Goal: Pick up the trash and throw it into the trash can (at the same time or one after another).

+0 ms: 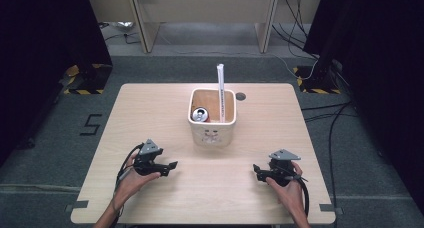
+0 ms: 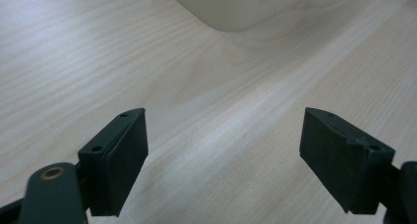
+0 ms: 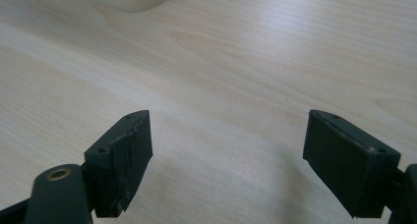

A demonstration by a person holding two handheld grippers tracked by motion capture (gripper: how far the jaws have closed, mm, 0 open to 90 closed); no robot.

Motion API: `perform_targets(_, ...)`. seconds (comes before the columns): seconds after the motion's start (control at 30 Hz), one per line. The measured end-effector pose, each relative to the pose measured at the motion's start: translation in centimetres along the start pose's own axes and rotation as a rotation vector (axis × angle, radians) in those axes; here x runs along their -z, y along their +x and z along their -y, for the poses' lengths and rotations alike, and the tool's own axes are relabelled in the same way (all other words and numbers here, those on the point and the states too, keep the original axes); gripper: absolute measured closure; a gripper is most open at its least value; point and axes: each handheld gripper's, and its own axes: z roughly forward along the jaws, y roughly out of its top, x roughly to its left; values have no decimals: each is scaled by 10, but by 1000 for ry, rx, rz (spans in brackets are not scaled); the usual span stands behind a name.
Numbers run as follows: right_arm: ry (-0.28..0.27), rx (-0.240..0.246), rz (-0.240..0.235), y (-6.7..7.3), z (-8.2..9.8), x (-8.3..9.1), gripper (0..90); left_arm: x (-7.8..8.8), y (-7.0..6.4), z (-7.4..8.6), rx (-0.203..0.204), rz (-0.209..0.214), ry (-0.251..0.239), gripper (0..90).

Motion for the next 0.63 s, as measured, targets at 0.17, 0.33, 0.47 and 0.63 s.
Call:
perform_targets(0.17, 23, 12, 16, 2, 5, -2, 175, -3, -1, 6, -6, -14, 38, 169)
perform_targets(0.33, 26, 15, 18, 5, 8, -4, 162, -5, 0, 11, -10, -32, 59, 167)
perform_targets(0.47, 29, 13, 20, 5, 8, -4, 150, -6, -2, 13, -28, -47, 61, 160)
perform_targets(0.63, 29, 11, 34, 5, 8, -4, 142, -7, -5, 17, -41, -73, 39, 145)
